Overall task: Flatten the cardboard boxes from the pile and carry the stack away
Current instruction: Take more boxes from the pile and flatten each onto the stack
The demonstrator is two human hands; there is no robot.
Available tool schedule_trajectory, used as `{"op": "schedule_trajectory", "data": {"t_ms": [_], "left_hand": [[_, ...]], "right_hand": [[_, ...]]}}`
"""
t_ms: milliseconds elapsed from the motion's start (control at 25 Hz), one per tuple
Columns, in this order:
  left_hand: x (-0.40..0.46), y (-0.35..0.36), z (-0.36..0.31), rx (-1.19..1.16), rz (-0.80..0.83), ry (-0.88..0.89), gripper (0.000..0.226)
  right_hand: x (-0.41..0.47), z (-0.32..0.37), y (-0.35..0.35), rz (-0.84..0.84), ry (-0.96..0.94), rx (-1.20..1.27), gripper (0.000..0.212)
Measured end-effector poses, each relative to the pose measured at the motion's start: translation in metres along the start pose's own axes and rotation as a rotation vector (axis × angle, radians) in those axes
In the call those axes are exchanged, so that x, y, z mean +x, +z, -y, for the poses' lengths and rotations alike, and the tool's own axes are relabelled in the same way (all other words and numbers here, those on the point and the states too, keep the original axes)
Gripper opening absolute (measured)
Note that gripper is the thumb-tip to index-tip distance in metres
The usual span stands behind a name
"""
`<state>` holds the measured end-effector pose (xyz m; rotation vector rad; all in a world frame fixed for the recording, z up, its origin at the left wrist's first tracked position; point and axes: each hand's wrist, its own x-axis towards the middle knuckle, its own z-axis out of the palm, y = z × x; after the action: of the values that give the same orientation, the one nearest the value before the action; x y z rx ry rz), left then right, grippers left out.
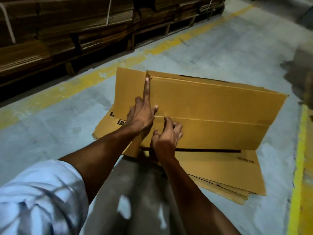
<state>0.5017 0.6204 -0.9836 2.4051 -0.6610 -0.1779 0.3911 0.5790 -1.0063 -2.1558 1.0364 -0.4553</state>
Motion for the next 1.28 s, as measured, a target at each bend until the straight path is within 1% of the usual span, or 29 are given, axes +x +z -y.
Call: {"op": "schedule_trajectory", "data": {"t_ms": [80, 120, 240, 360, 440, 480, 520, 600, 680, 800, 880, 1040, 1120, 1200, 1280], "left_hand": [[0.008, -0.004, -0.005, 0.003, -0.024, 0.050, 0.100], [0.012, -0.006, -0.006, 0.005, -0.018, 0.065, 0.100], [0.024, -0.011, -0.008, -0.017, -0.007, 0.102, 0.088], [0.027, -0.007, -0.007, -0.039, -0.014, 0.090, 0.083], [0.026, -0.005, -0.007, -0.054, -0.009, 0.092, 0.083], [0.026, -0.004, -0.007, -0.061, -0.015, 0.103, 0.083], [0.027, -0.003, -0.006, -0.066, -0.022, 0.112, 0.083], [0.030, -0.002, -0.003, -0.069, -0.033, 0.133, 0.086], [0.034, -0.001, 0.002, -0.073, -0.032, 0.155, 0.089], [0.042, -0.001, 0.010, -0.131, -0.003, 0.176, 0.085], [0.044, -0.001, 0.009, -0.168, -0.013, 0.164, 0.081], [0.046, 0.005, -0.002, -0.051, -0.140, 0.064, 0.082], [0.051, 0.006, -0.007, -0.102, -0.174, 0.100, 0.082], [0.059, 0.004, -0.009, -0.145, -0.162, 0.140, 0.082], [0.061, 0.002, -0.012, -0.067, -0.105, 0.155, 0.080]], "right_hand": [[0.008, -0.007, -0.004, 0.016, -0.010, 0.037, 0.059], [0.015, -0.007, -0.006, 0.018, 0.019, 0.035, 0.058], [0.033, -0.001, -0.007, 0.009, 0.110, 0.021, 0.051], [0.038, 0.005, -0.001, 0.015, 0.098, 0.074, 0.041], [0.038, 0.007, 0.003, -0.055, 0.120, 0.110, 0.037], [0.038, 0.008, 0.005, -0.099, 0.133, 0.117, 0.039], [0.037, 0.009, 0.006, -0.128, 0.134, 0.113, 0.043], [0.036, 0.007, 0.008, -0.130, 0.106, 0.087, 0.046], [0.039, 0.004, 0.009, -0.113, 0.077, 0.075, 0.043], [0.044, 0.003, 0.012, -0.090, 0.041, 0.062, 0.037], [0.045, 0.001, 0.014, -0.097, 0.032, 0.080, 0.041], [0.041, -0.007, 0.015, -0.073, -0.040, 0.066, 0.054], [0.041, -0.012, 0.016, -0.016, -0.073, 0.026, 0.059], [0.041, -0.018, 0.016, 0.031, -0.092, 0.014, 0.064], [0.042, -0.021, 0.019, 0.075, -0.077, 0.034, 0.062]]}}
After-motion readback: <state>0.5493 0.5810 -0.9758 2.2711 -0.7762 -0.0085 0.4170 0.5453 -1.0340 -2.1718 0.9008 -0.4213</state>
